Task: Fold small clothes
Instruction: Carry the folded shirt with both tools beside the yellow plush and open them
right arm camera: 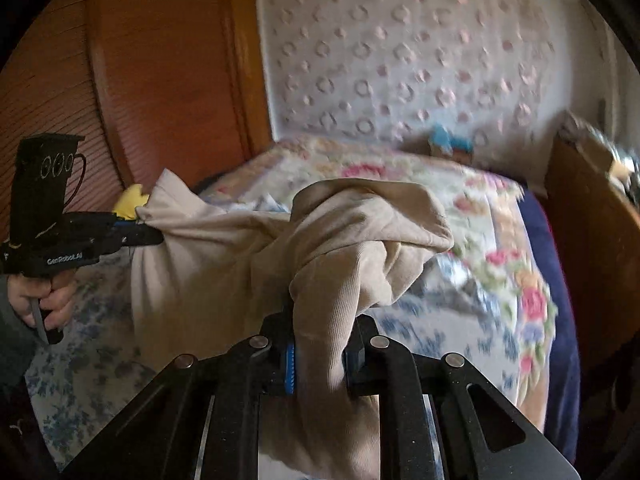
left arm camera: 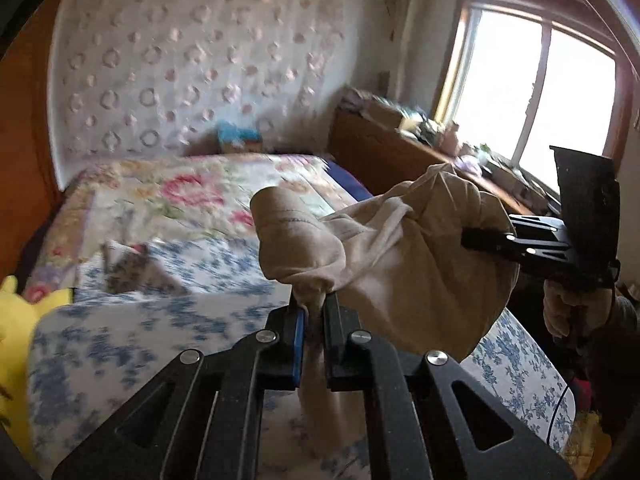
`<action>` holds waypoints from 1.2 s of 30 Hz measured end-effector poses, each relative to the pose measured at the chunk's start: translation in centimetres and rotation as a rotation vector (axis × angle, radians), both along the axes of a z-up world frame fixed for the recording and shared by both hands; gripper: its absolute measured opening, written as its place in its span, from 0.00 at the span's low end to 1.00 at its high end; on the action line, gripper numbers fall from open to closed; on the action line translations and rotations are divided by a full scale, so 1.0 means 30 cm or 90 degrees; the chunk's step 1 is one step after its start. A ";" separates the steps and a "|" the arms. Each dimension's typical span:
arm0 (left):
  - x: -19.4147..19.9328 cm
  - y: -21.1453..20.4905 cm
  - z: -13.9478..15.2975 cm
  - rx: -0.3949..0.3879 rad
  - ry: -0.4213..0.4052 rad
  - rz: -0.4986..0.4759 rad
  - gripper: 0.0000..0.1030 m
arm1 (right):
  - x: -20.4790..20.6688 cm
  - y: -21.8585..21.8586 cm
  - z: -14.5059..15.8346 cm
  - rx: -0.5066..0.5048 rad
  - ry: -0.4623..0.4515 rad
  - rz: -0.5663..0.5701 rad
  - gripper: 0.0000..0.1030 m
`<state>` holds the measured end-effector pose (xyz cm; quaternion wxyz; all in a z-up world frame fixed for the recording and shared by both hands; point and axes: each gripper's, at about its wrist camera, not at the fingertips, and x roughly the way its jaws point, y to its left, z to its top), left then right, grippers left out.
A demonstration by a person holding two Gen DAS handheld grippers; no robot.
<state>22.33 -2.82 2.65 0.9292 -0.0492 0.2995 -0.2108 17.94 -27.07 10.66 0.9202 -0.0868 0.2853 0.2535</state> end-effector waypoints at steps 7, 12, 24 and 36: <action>-0.155 0.269 0.032 -0.008 -0.031 0.113 0.08 | 0.028 0.225 0.049 -0.044 -0.040 0.121 0.16; -0.259 0.447 -0.019 0.016 -0.026 0.219 0.08 | 0.126 0.460 0.043 -0.080 -0.050 0.227 0.16; -0.316 0.622 -0.272 0.035 0.064 0.349 0.08 | 0.458 1.024 -0.145 -0.196 -0.030 0.386 0.16; -0.339 0.696 -0.325 0.008 0.101 0.399 0.11 | 0.506 1.098 -0.186 -0.123 -0.019 0.326 0.54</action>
